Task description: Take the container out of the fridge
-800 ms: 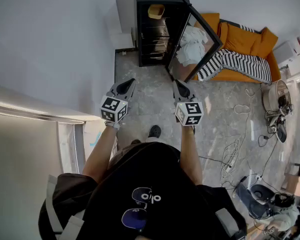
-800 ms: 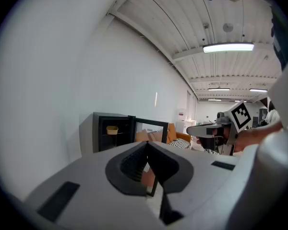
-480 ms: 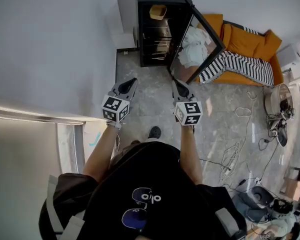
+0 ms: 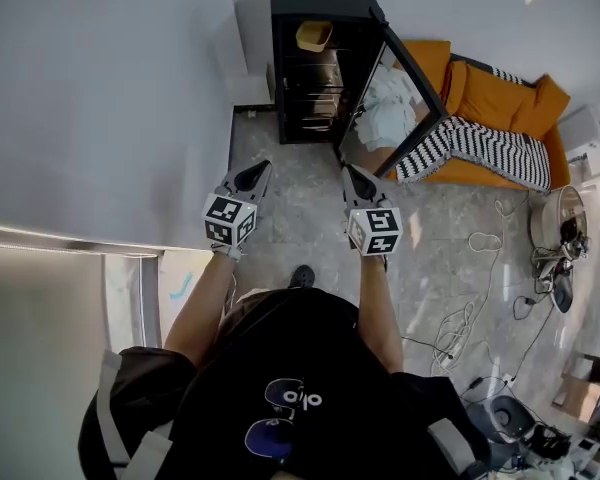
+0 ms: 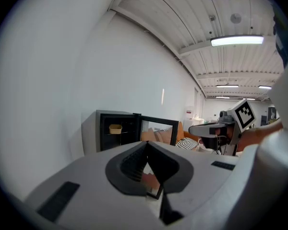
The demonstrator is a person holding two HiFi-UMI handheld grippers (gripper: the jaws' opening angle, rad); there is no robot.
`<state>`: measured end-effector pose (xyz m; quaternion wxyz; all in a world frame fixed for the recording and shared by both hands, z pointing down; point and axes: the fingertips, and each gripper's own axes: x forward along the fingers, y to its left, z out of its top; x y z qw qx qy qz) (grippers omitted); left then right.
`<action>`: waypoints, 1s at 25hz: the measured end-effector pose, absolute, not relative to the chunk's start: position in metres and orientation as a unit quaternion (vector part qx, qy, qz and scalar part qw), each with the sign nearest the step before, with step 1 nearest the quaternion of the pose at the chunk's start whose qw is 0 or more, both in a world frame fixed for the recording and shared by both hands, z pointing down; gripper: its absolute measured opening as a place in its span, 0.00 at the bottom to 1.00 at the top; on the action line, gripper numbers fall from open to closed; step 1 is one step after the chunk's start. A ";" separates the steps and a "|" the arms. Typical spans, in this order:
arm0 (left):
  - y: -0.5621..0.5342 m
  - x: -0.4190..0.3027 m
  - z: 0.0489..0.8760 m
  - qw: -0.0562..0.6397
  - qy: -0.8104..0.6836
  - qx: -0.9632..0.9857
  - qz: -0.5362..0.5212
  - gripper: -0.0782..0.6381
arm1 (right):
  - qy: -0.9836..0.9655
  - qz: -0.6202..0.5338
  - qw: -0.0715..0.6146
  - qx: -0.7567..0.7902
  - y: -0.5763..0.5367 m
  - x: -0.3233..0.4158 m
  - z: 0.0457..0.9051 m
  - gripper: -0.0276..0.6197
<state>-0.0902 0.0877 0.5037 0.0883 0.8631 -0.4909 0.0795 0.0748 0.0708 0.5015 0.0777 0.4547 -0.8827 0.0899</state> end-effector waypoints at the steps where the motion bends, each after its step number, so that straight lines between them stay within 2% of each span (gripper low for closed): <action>1: 0.086 -0.088 0.504 0.088 -0.493 0.862 0.080 0.12 | -0.884 0.091 0.078 0.453 0.068 0.077 0.502 0.05; 13: 0.052 -0.062 0.506 0.094 -0.509 0.851 0.086 0.12 | -0.887 0.109 0.081 0.442 0.035 0.111 0.512 0.05; 25: -0.010 -0.056 0.520 0.105 -0.499 0.856 0.088 0.12 | -0.882 0.118 0.091 0.448 -0.022 0.114 0.528 0.05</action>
